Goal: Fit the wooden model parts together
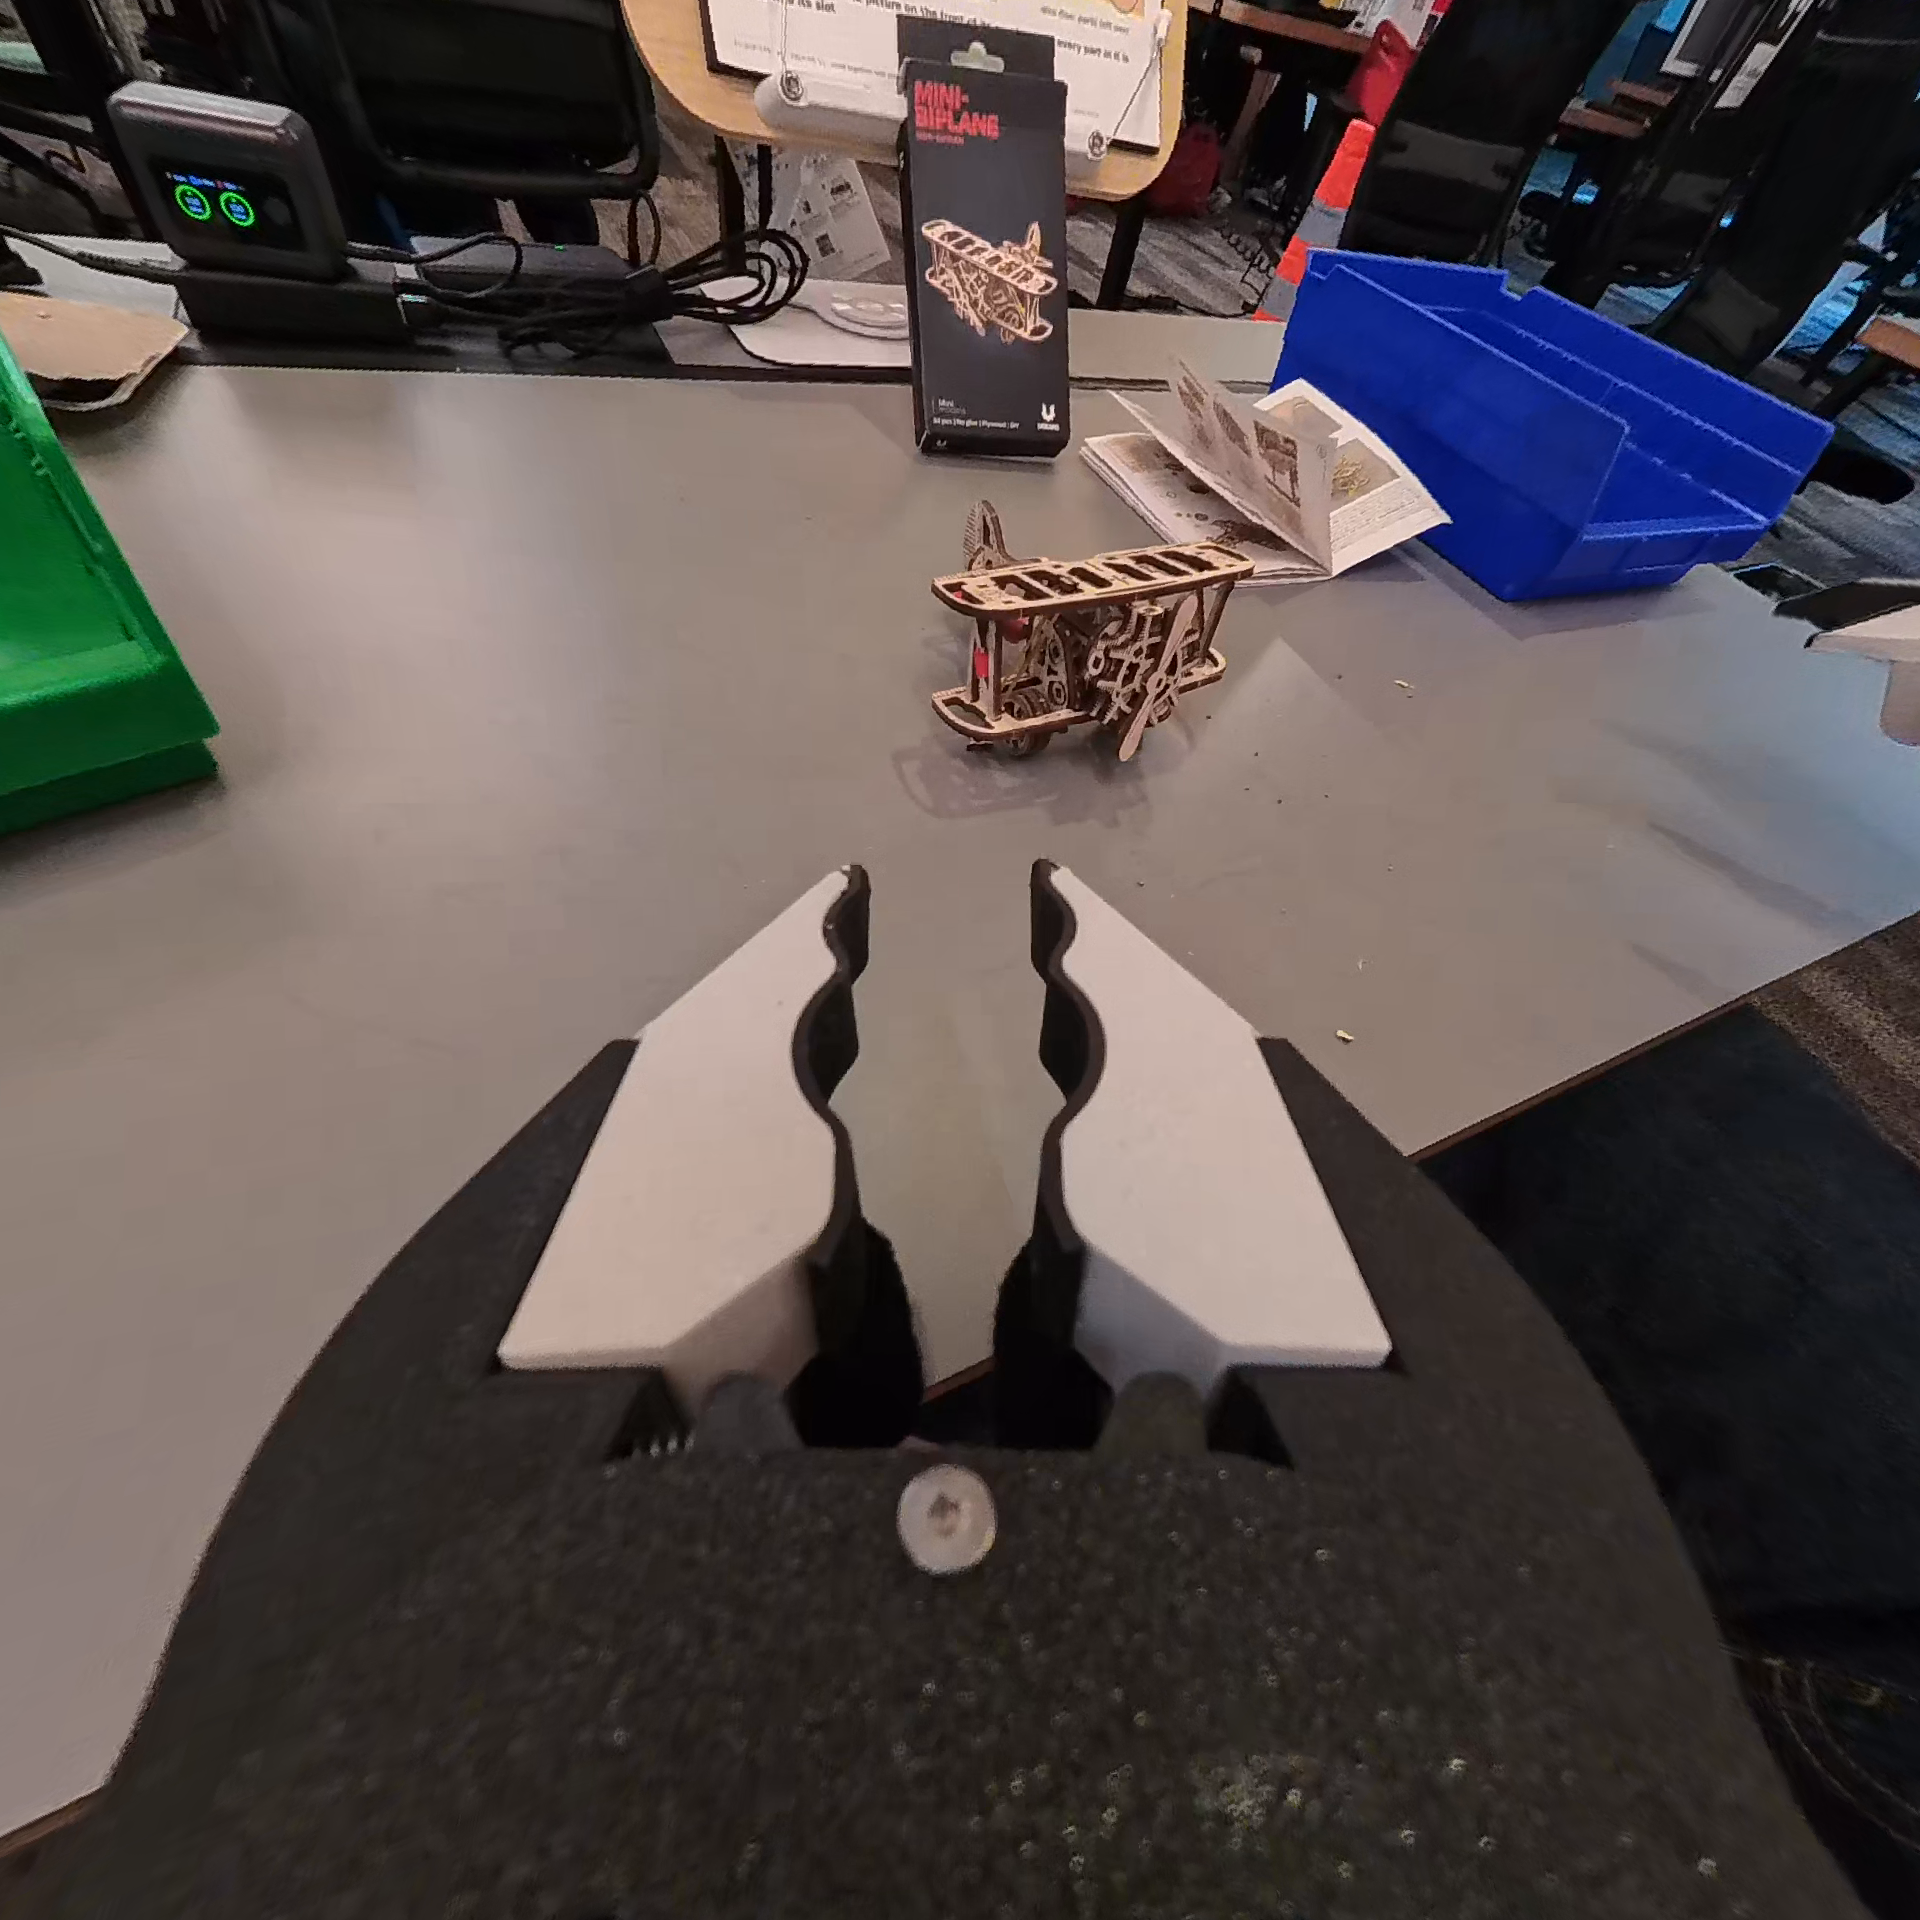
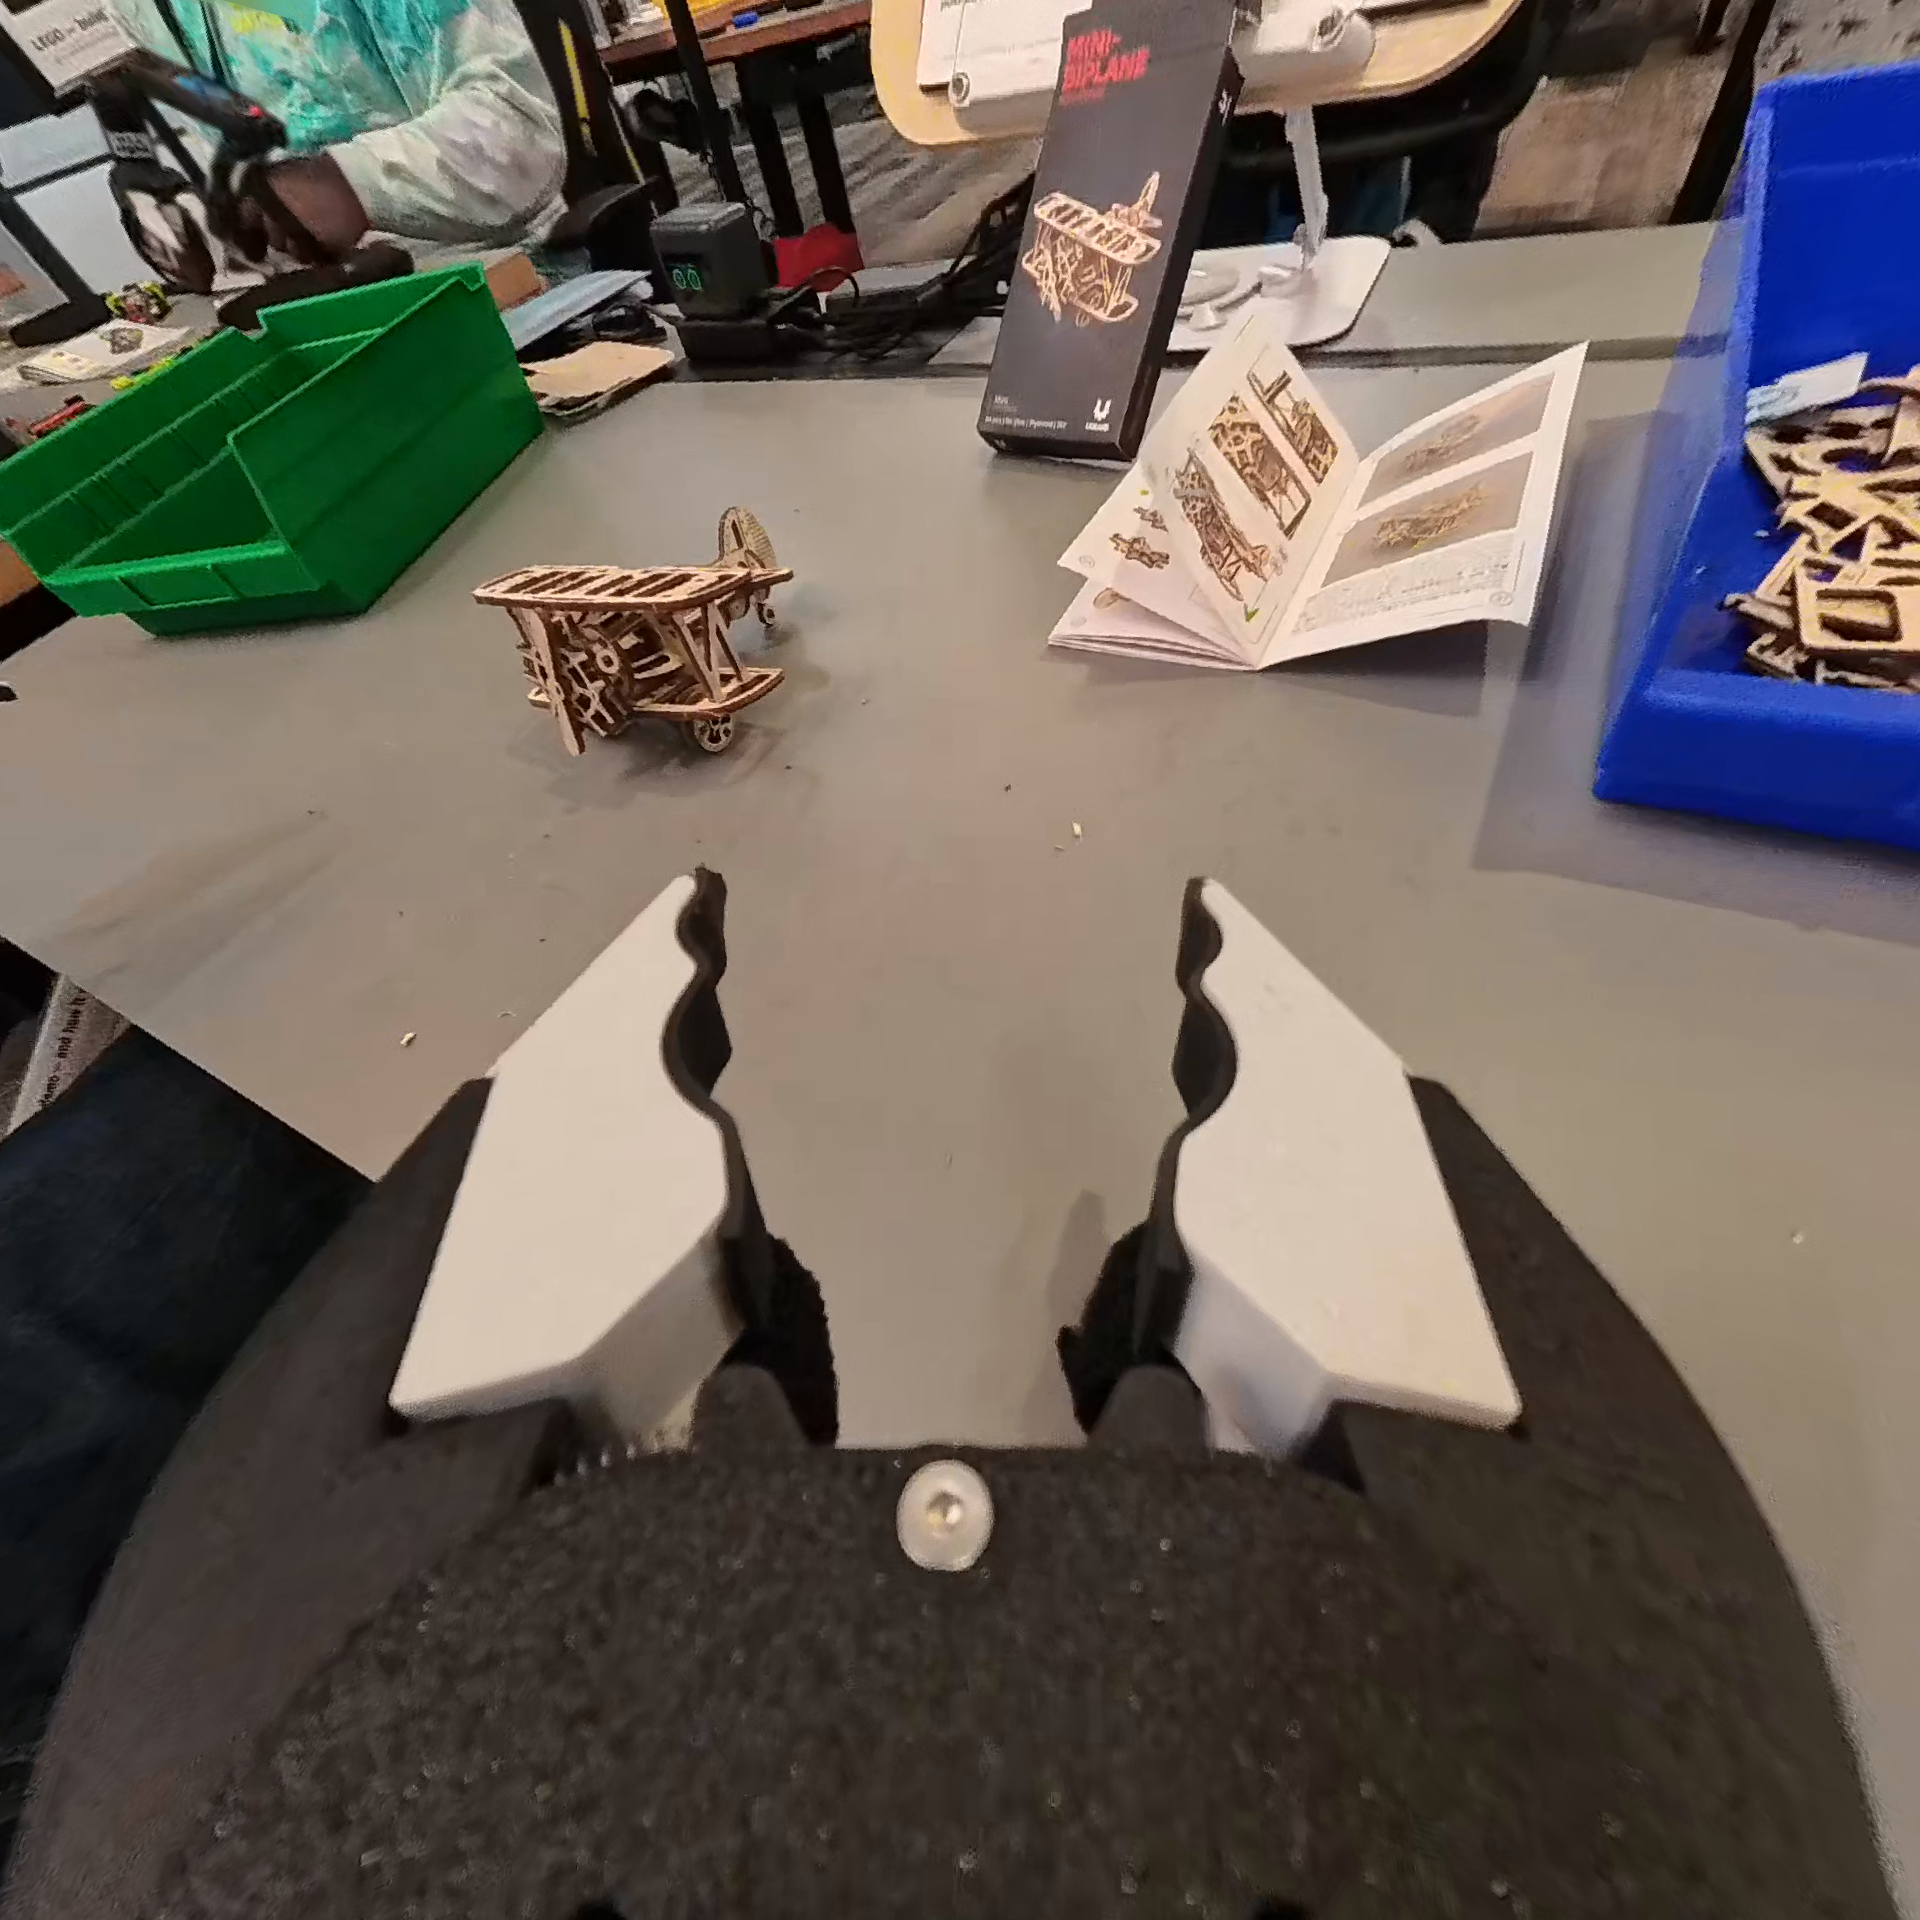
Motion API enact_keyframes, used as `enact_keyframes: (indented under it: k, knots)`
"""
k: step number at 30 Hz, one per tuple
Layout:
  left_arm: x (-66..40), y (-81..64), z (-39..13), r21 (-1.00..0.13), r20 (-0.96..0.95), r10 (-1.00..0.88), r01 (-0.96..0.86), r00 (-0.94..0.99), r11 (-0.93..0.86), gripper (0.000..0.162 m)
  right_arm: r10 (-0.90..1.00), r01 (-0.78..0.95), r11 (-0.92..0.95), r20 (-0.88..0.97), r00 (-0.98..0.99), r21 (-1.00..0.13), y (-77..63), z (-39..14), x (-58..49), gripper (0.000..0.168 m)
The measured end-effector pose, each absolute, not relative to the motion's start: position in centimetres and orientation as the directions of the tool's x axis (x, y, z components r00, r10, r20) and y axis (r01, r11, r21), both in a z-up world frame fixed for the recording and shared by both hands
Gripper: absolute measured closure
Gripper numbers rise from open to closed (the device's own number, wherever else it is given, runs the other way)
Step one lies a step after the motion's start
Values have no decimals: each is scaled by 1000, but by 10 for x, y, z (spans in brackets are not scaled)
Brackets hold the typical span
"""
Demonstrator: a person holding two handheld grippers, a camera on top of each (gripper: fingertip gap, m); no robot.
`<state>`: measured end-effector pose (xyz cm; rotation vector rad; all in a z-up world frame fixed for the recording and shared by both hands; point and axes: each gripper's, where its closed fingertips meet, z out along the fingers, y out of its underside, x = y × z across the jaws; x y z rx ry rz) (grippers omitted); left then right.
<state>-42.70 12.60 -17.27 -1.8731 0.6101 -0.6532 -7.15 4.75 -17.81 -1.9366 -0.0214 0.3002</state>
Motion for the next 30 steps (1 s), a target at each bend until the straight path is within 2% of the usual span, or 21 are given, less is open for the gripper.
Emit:
enact_keyframes:
  k: [5, 30]
  knots:
    - [-425, 125, -172, -926, 175, -672, -112, 719, -360, 133, 153, -121, -390, -195, 969, -913, 47, -179, -70, 88]
    - [-424, 124, -175, -921, 186, -677, -114, 712, -373, 133, 151, -99, -398, -172, 973, -912, 48, -183, -68, 91]
